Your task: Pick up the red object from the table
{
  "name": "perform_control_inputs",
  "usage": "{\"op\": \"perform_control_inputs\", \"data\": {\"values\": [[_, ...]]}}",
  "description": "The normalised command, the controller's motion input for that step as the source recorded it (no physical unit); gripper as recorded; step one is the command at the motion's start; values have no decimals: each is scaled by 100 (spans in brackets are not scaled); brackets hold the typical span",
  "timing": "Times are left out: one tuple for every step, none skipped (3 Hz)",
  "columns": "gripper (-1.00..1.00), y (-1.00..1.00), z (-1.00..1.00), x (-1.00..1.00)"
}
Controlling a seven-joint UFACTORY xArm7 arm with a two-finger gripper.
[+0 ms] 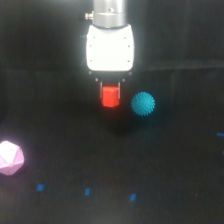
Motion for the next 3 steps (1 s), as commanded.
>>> {"op": "perform_control_inputs", "data": {"values": [[-100, -41, 22, -52], [-100, 30, -16, 9], [-100, 26, 8, -30]]}}
